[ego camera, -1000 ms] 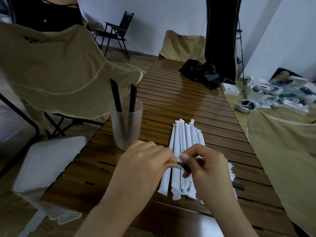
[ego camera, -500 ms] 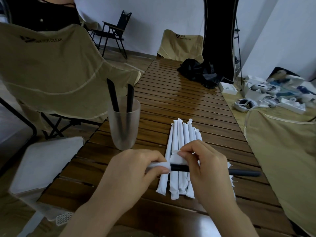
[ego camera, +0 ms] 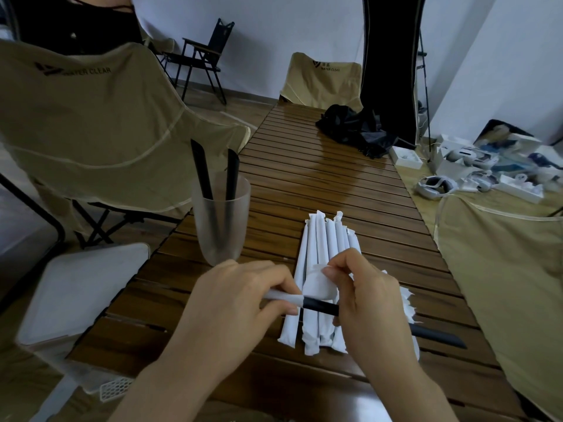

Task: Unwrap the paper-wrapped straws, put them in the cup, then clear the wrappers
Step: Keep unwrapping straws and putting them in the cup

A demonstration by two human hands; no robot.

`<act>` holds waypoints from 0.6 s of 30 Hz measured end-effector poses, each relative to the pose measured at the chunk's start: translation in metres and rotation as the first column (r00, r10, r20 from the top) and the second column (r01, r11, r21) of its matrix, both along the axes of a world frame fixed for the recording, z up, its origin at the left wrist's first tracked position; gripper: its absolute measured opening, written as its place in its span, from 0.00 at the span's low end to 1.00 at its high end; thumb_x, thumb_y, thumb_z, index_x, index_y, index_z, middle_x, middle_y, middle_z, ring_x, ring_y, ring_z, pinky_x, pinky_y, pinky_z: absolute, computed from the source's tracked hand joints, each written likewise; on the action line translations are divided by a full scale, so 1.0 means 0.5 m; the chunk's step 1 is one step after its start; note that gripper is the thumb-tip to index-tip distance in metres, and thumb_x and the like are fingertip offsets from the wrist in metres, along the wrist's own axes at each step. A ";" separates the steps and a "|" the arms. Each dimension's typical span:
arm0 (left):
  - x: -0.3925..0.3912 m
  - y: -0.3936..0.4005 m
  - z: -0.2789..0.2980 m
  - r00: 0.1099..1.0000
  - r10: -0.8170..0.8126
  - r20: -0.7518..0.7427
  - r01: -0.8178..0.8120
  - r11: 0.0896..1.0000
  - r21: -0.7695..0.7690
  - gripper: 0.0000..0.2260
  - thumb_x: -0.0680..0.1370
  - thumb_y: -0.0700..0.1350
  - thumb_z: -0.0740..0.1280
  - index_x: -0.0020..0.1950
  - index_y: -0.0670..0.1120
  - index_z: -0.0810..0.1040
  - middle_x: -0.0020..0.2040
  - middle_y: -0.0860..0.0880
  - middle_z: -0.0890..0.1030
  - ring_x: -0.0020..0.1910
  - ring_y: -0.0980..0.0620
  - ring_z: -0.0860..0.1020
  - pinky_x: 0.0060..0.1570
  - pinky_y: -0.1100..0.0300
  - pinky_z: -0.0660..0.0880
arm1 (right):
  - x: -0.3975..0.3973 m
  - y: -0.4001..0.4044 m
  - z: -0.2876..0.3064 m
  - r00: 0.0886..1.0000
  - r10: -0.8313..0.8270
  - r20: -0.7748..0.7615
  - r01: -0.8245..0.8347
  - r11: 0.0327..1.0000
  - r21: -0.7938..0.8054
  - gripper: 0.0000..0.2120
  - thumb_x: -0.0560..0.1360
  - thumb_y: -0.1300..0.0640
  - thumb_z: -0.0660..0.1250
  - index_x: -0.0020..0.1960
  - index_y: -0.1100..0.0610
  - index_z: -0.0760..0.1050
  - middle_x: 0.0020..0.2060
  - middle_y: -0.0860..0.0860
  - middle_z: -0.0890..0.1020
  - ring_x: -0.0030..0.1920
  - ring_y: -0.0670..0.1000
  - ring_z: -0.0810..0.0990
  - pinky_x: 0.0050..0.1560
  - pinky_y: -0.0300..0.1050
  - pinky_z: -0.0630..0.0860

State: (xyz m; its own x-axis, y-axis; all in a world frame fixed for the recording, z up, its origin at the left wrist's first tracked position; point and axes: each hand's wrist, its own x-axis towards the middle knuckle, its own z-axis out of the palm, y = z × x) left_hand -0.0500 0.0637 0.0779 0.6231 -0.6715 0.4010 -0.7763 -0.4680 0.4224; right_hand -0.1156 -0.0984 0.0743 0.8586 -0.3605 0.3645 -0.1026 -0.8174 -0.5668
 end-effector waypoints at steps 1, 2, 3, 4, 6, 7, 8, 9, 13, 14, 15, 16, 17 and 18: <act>-0.002 0.001 0.003 1.000 -0.001 -0.002 0.001 1.000 0.007 0.05 0.72 0.58 0.67 0.42 0.59 0.79 0.36 0.63 0.78 0.33 0.64 0.74 0.32 0.77 0.57 | 0.000 0.000 0.001 1.000 0.005 -0.024 -0.005 1.000 -0.012 0.06 0.79 0.57 0.61 0.44 0.50 0.69 0.29 0.41 0.70 0.30 0.46 0.74 0.31 0.43 0.73; -0.004 0.002 0.006 1.000 -0.002 -0.022 0.003 1.000 0.017 0.05 0.74 0.58 0.66 0.44 0.59 0.78 0.38 0.63 0.78 0.35 0.64 0.75 0.34 0.76 0.60 | -0.001 0.001 0.002 0.999 0.011 -0.043 -0.013 0.999 -0.035 0.05 0.79 0.57 0.61 0.45 0.50 0.69 0.29 0.41 0.68 0.30 0.44 0.71 0.30 0.38 0.68; -0.006 0.004 0.006 0.998 -0.005 -0.065 0.007 1.000 0.021 0.07 0.76 0.60 0.64 0.47 0.60 0.77 0.40 0.63 0.78 0.39 0.64 0.76 0.37 0.75 0.63 | -0.003 0.002 0.003 0.999 0.017 -0.050 -0.020 0.998 -0.064 0.05 0.79 0.57 0.62 0.45 0.50 0.68 0.28 0.40 0.67 0.29 0.43 0.68 0.30 0.35 0.62; -0.009 0.008 0.003 0.994 -0.019 -0.112 0.019 1.000 -0.001 0.10 0.77 0.62 0.60 0.50 0.60 0.76 0.43 0.62 0.78 0.43 0.64 0.76 0.40 0.74 0.66 | -0.003 0.003 0.003 0.999 0.021 -0.045 -0.025 0.995 -0.093 0.05 0.78 0.57 0.63 0.45 0.50 0.69 0.27 0.40 0.65 0.28 0.42 0.66 0.30 0.34 0.59; -0.013 0.009 -0.003 0.993 -0.043 -0.113 0.045 0.999 0.015 0.17 0.77 0.63 0.51 0.54 0.59 0.76 0.45 0.61 0.79 0.45 0.64 0.76 0.44 0.75 0.68 | -0.004 0.004 0.003 1.000 0.023 -0.019 -0.025 0.991 -0.132 0.05 0.78 0.58 0.64 0.44 0.51 0.70 0.27 0.39 0.65 0.28 0.40 0.64 0.30 0.34 0.57; -0.014 0.007 -0.004 0.991 -0.046 -0.124 0.052 0.997 0.049 0.18 0.78 0.61 0.49 0.55 0.58 0.76 0.47 0.61 0.80 0.46 0.64 0.76 0.43 0.77 0.67 | -0.004 0.005 0.002 1.000 0.021 -0.009 -0.022 0.989 -0.147 0.05 0.77 0.58 0.65 0.44 0.52 0.70 0.28 0.40 0.67 0.28 0.40 0.64 0.30 0.33 0.58; -0.013 0.006 -0.005 0.990 -0.046 -0.137 0.056 0.996 0.072 0.17 0.80 0.59 0.50 0.55 0.58 0.76 0.47 0.60 0.80 0.46 0.64 0.76 0.42 0.78 0.65 | -0.003 0.005 0.000 1.000 0.017 -0.003 -0.018 0.988 -0.153 0.04 0.77 0.58 0.65 0.44 0.52 0.71 0.29 0.42 0.69 0.28 0.41 0.64 0.30 0.33 0.58; -0.012 0.005 -0.004 0.989 -0.042 -0.145 0.053 0.996 0.078 0.14 0.81 0.57 0.51 0.55 0.58 0.76 0.47 0.60 0.79 0.47 0.64 0.75 0.41 0.79 0.64 | -0.002 0.004 -0.003 1.000 0.011 -0.002 -0.011 0.989 -0.150 0.05 0.77 0.58 0.65 0.44 0.52 0.71 0.31 0.43 0.71 0.28 0.41 0.65 0.30 0.32 0.59; -0.008 0.005 -0.002 0.991 -0.022 -0.131 0.029 0.998 0.049 0.12 0.80 0.58 0.55 0.54 0.59 0.77 0.44 0.61 0.75 0.47 0.62 0.73 0.45 0.72 0.63 | 0.002 -0.001 -0.005 0.999 -0.039 0.029 0.040 0.998 -0.056 0.06 0.78 0.59 0.63 0.44 0.51 0.69 0.31 0.43 0.73 0.30 0.43 0.71 0.29 0.35 0.65; -0.008 0.006 -0.001 0.992 -0.026 -0.124 0.031 0.999 0.042 0.12 0.79 0.59 0.56 0.55 0.59 0.77 0.44 0.63 0.75 0.47 0.63 0.73 0.45 0.73 0.62 | 0.001 -0.004 -0.005 0.997 -0.067 0.036 0.068 0.997 -0.031 0.06 0.78 0.60 0.62 0.44 0.51 0.69 0.31 0.44 0.73 0.30 0.45 0.73 0.29 0.39 0.70; -0.008 0.006 -0.002 0.992 -0.030 -0.125 0.035 0.999 0.038 0.13 0.78 0.60 0.57 0.54 0.60 0.78 0.44 0.64 0.75 0.47 0.65 0.72 0.45 0.74 0.62 | 0.001 -0.010 -0.006 0.994 -0.099 0.044 0.099 0.995 -0.008 0.07 0.79 0.61 0.62 0.44 0.51 0.70 0.31 0.45 0.74 0.30 0.47 0.74 0.28 0.43 0.72; -0.007 0.008 -0.003 0.992 -0.031 -0.125 0.035 0.999 0.036 0.14 0.77 0.61 0.57 0.53 0.60 0.78 0.43 0.64 0.76 0.47 0.66 0.73 0.45 0.75 0.61 | 0.000 -0.019 -0.008 0.990 -0.131 0.051 0.131 0.991 0.005 0.07 0.79 0.62 0.61 0.44 0.52 0.70 0.31 0.47 0.74 0.30 0.48 0.73 0.28 0.44 0.71; -0.005 0.010 -0.005 0.992 -0.024 -0.122 0.028 0.999 0.035 0.16 0.75 0.63 0.56 0.52 0.60 0.79 0.42 0.65 0.76 0.46 0.66 0.73 0.44 0.74 0.62 | -0.001 -0.030 -0.010 0.985 -0.162 0.056 0.162 0.987 0.002 0.07 0.78 0.62 0.61 0.44 0.52 0.70 0.31 0.48 0.75 0.30 0.48 0.73 0.27 0.43 0.69; -0.002 0.013 -0.007 0.993 -0.015 -0.121 0.020 0.999 0.034 0.18 0.74 0.65 0.54 0.51 0.60 0.79 0.40 0.65 0.77 0.45 0.66 0.74 0.44 0.73 0.63 | -0.002 -0.042 -0.011 0.980 -0.189 0.058 0.191 0.981 -0.021 0.07 0.78 0.63 0.62 0.43 0.52 0.71 0.32 0.48 0.76 0.30 0.47 0.73 0.27 0.42 0.67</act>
State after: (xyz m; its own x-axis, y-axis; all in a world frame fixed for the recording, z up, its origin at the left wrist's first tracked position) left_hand -0.0508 0.0702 0.0746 0.6535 -0.6953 0.2991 -0.7287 -0.4711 0.4970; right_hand -0.1168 -0.1194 0.0690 0.7534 -0.5050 0.4211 -0.2264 -0.8005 -0.5549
